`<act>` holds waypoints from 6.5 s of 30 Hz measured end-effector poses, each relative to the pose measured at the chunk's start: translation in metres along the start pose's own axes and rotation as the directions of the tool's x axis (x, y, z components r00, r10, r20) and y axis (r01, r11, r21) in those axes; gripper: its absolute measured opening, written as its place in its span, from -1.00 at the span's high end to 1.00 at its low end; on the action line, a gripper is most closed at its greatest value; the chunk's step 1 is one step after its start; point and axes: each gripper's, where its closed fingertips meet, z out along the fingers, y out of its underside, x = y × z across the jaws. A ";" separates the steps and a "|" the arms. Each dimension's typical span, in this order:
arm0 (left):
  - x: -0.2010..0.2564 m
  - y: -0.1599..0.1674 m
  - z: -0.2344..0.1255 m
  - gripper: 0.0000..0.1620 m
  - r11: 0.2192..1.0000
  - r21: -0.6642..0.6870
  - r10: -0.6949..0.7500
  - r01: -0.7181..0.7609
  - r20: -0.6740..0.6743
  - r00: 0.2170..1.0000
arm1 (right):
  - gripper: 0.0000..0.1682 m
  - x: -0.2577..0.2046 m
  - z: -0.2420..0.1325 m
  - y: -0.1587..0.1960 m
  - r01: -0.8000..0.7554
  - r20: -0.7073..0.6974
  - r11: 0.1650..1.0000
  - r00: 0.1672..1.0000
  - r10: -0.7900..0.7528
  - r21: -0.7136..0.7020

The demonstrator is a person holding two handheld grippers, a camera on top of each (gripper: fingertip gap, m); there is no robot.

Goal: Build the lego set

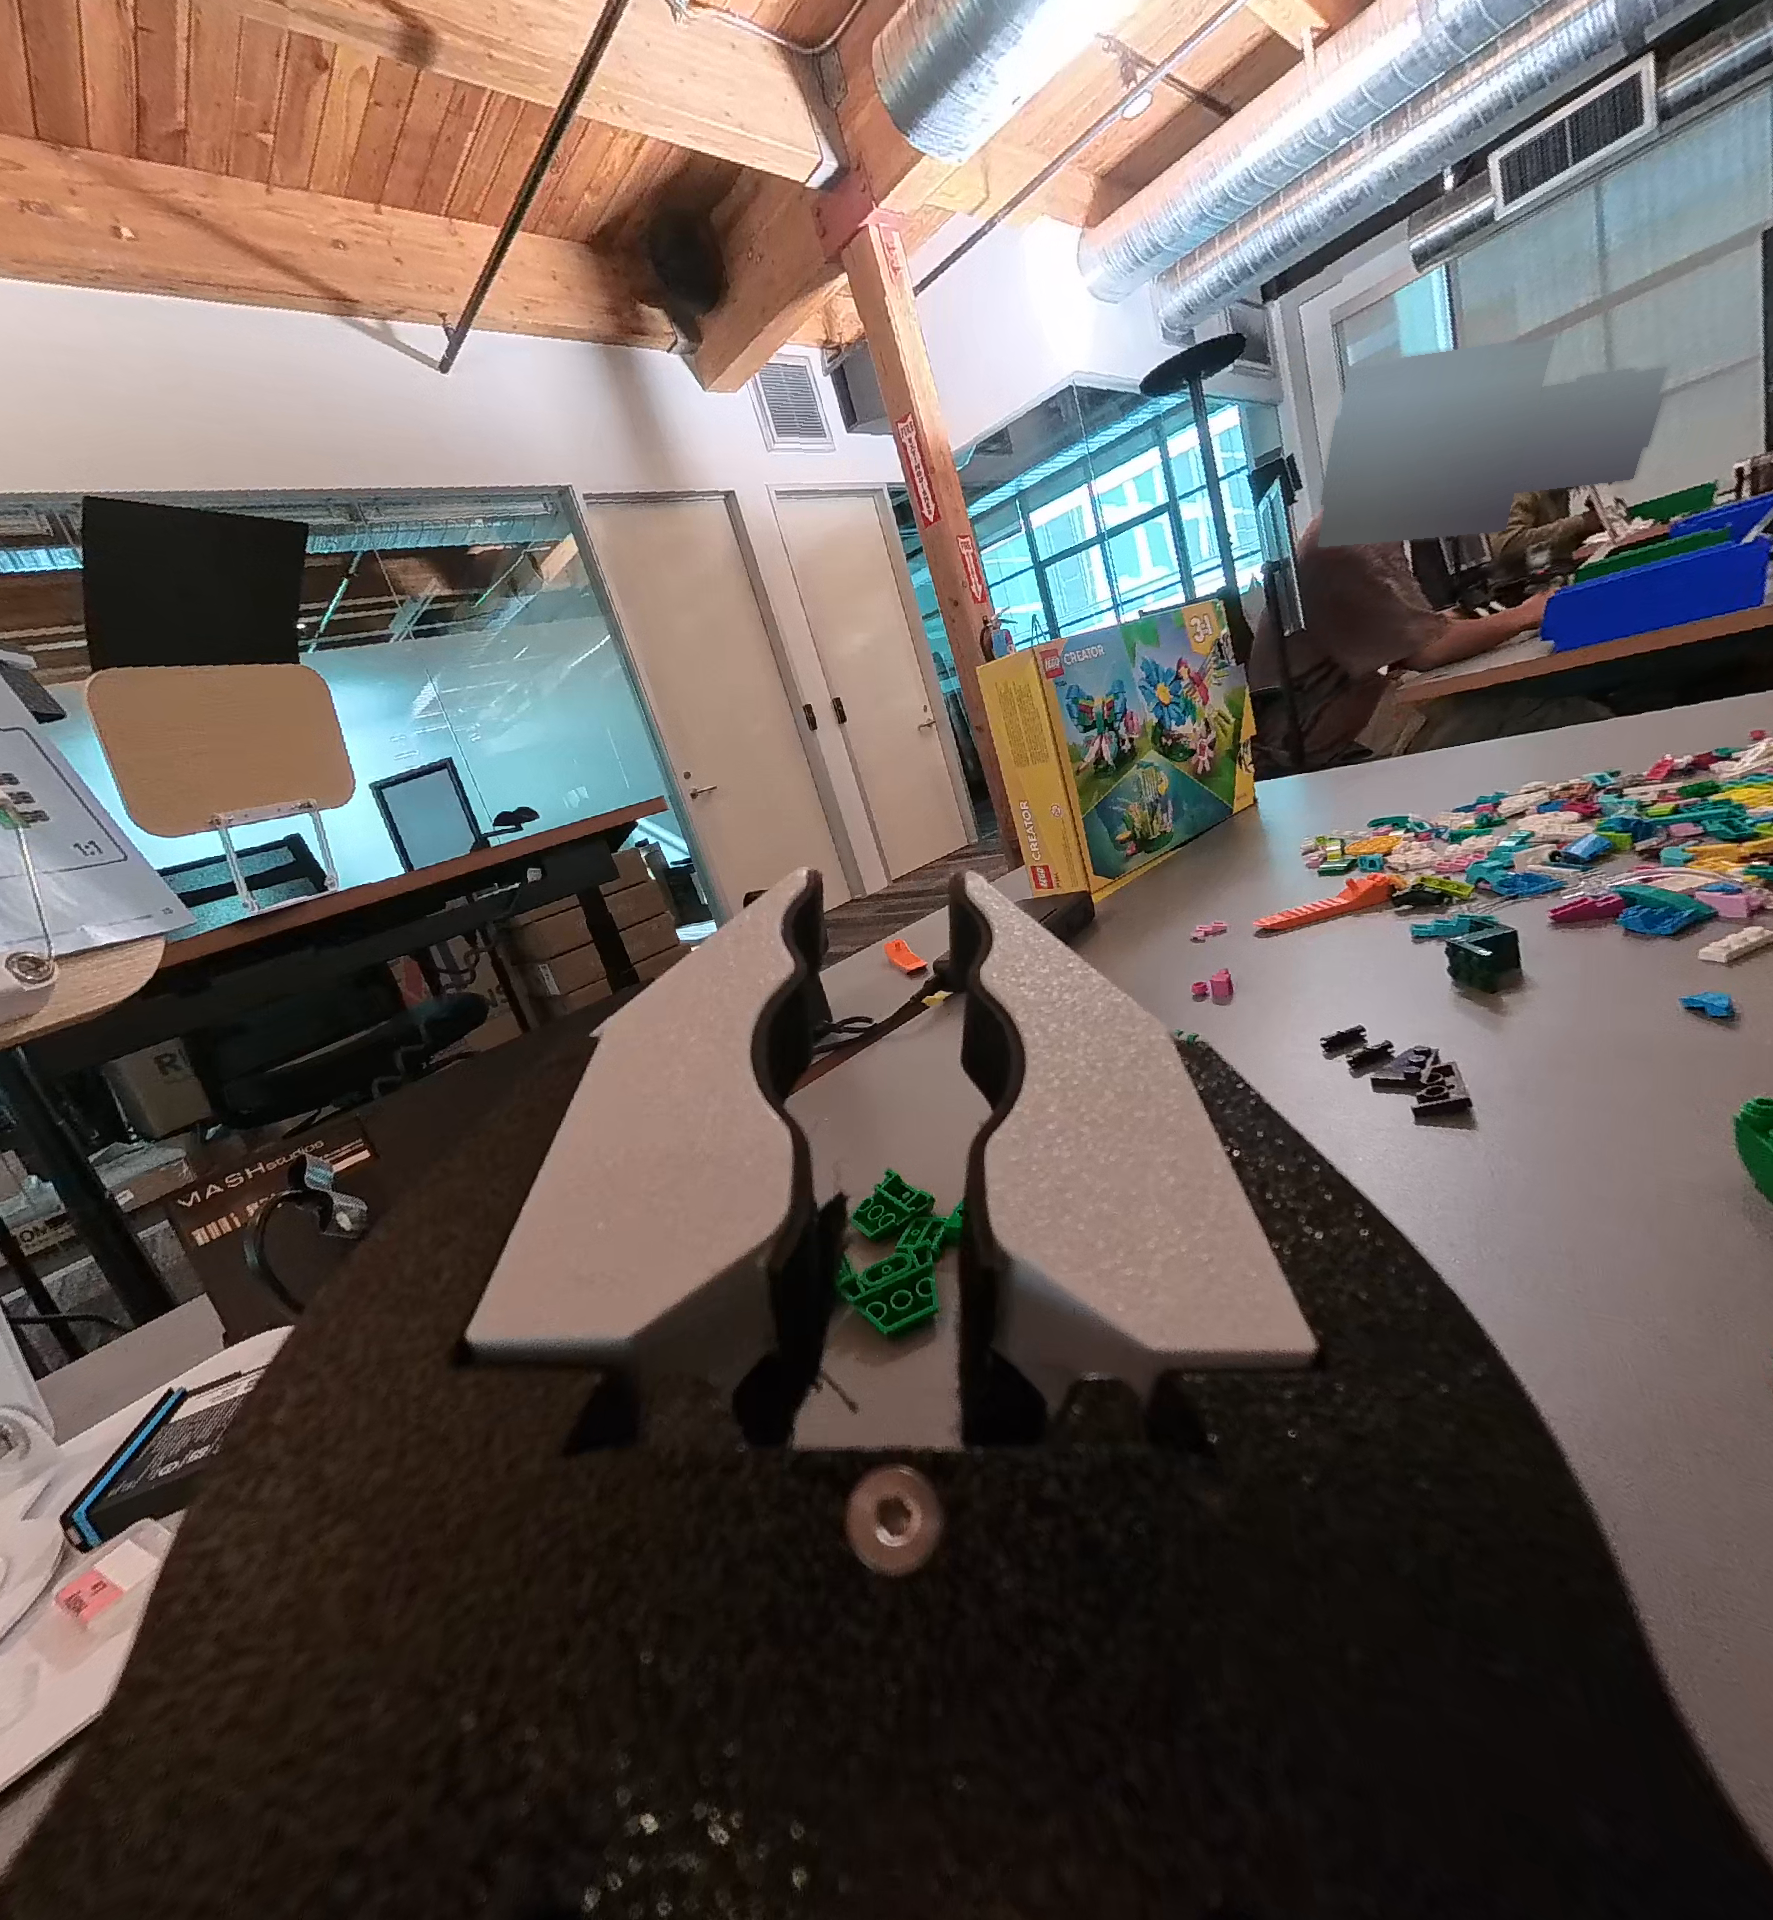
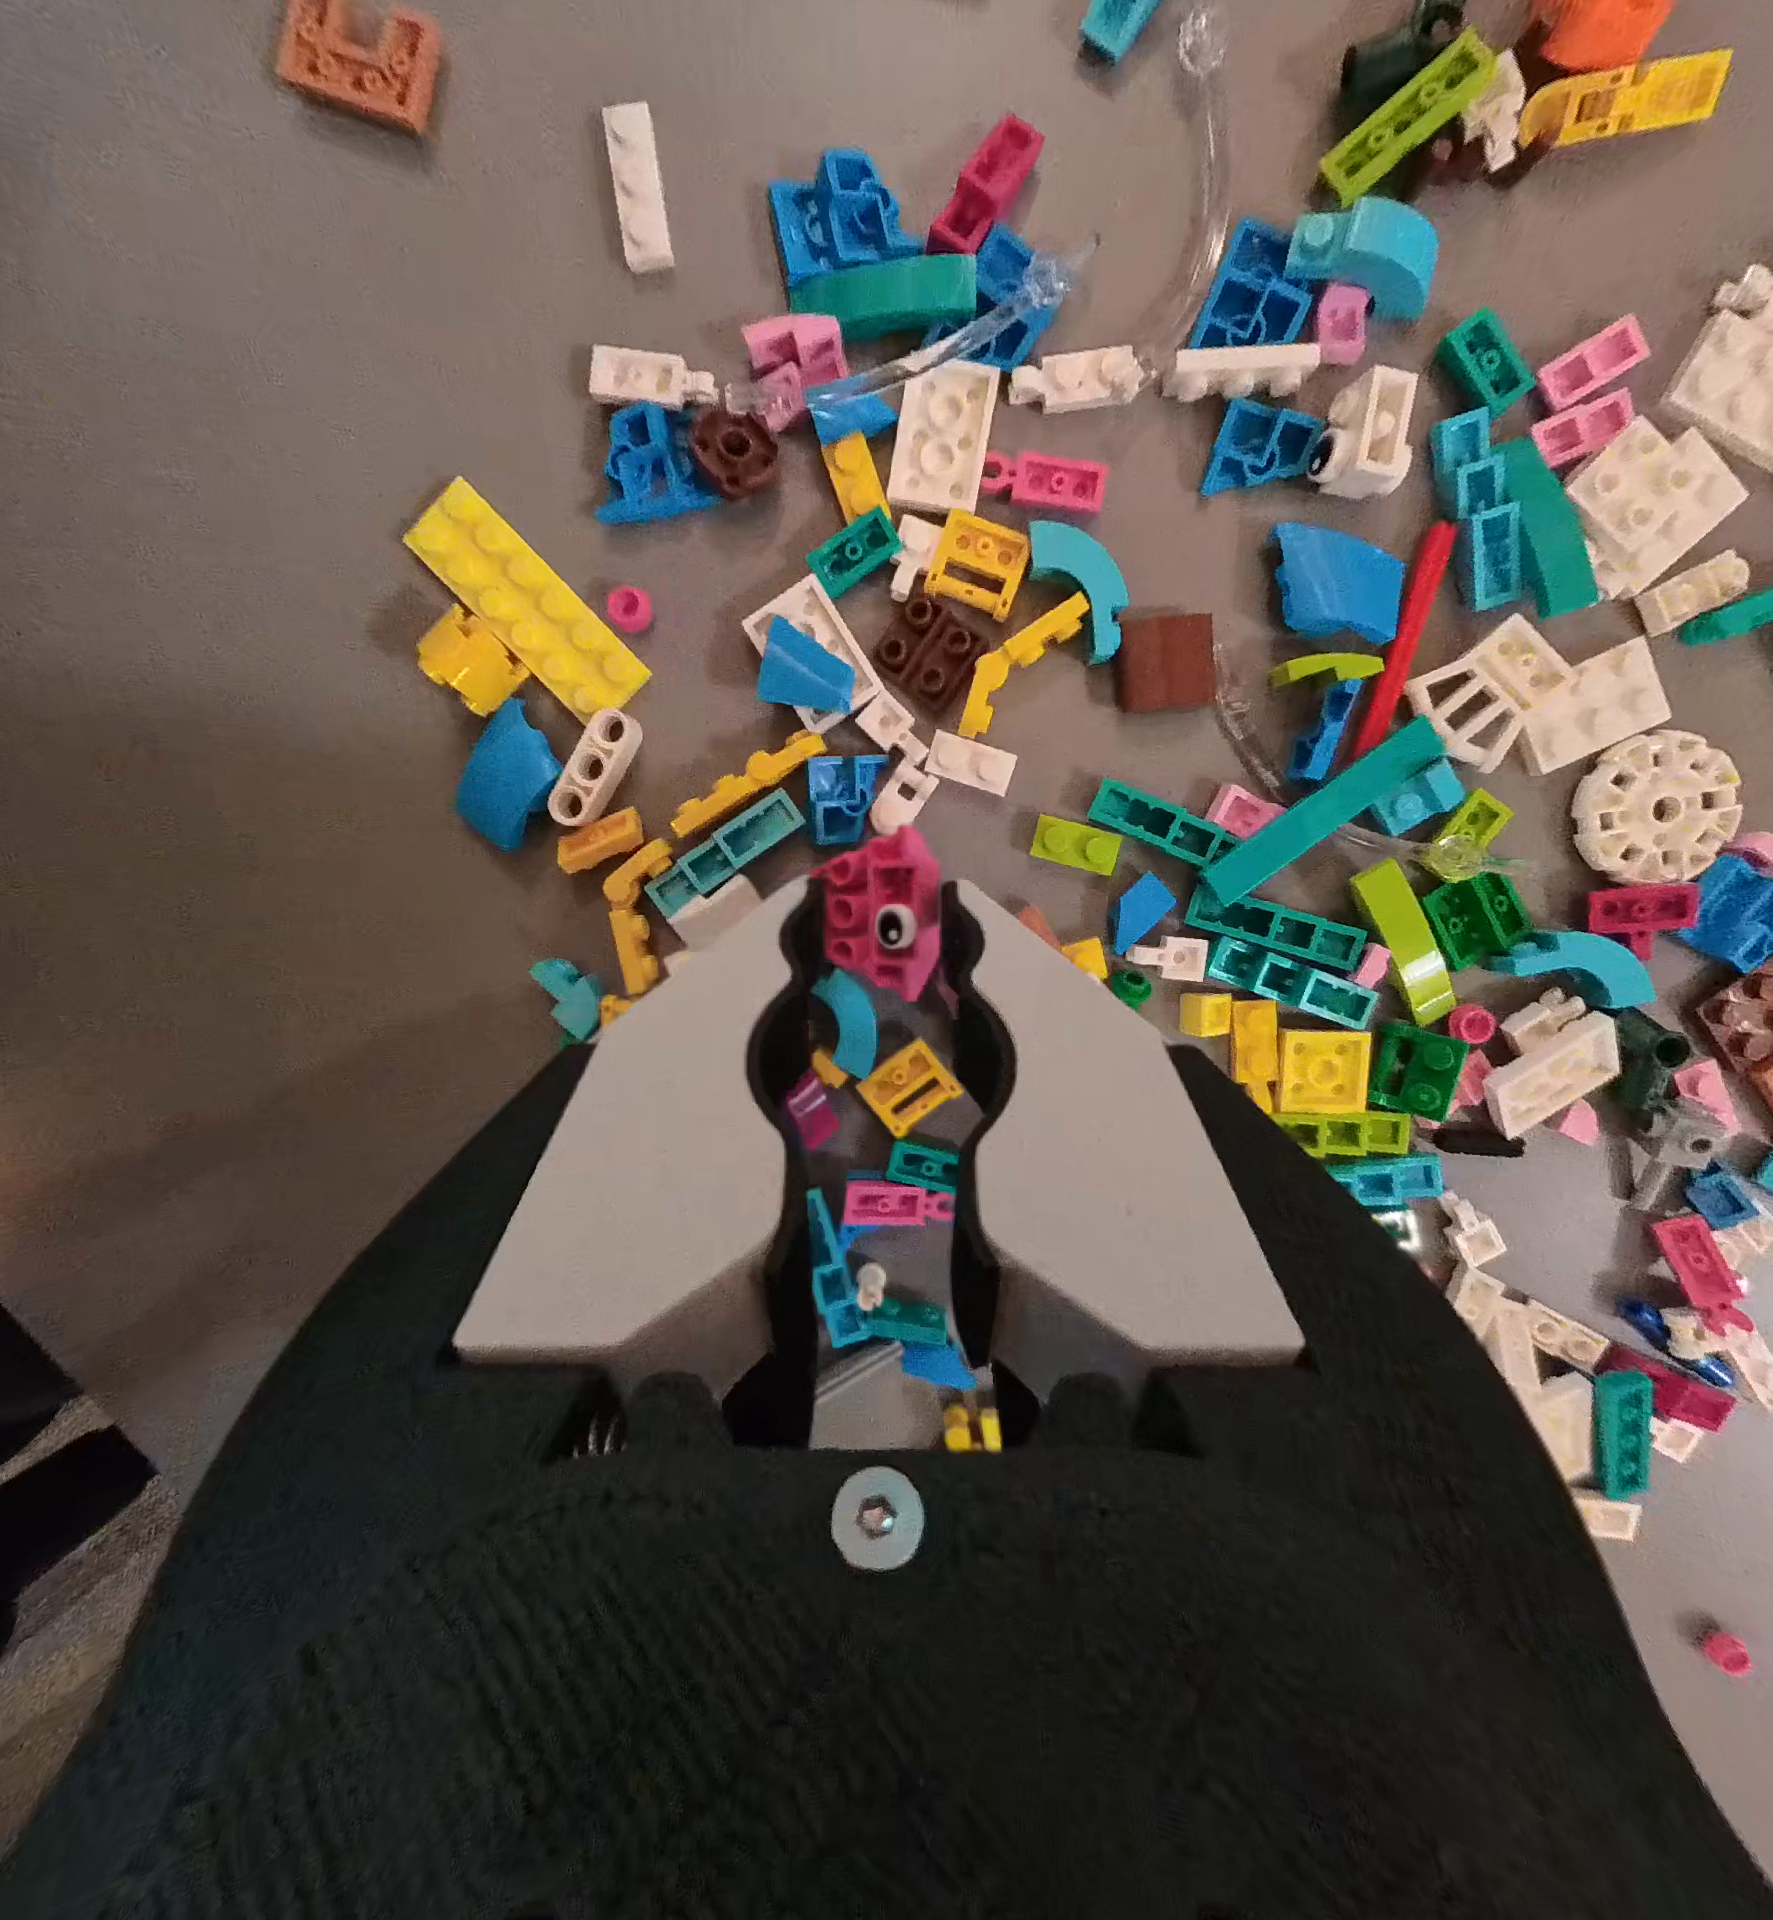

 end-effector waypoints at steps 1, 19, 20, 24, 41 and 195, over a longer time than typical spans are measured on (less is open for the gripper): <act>0.000 0.000 0.000 0.74 1.000 0.001 0.000 0.000 0.000 1.000 | 0.77 0.002 0.000 -0.001 -0.004 -0.011 1.000 1.000 0.004 0.007; 0.001 0.000 0.000 0.74 1.000 -0.001 0.002 -0.002 -0.003 1.000 | 0.69 -0.009 0.019 -0.083 0.225 -0.096 0.959 0.973 -0.211 0.170; 0.001 0.000 0.000 0.74 1.000 -0.001 0.002 -0.002 -0.003 1.000 | 0.71 -0.008 0.024 -0.084 0.227 -0.100 0.960 0.972 -0.213 0.162; 0.001 0.000 0.000 0.74 1.000 0.001 0.002 -0.002 -0.002 1.000 | 0.74 0.006 0.027 -0.085 0.208 -0.206 0.969 0.962 -0.178 0.131; -0.019 -0.048 -0.029 0.44 0.966 -0.016 0.249 -0.257 0.320 0.914 | 0.67 0.052 -0.129 0.076 -0.103 -0.574 0.846 0.692 0.439 0.523; 0.204 -0.142 -0.091 0.99 0.679 -0.233 -0.609 0.696 -0.709 0.356 | 0.75 -0.293 -0.052 -0.260 0.706 -0.503 0.135 0.612 -0.610 0.695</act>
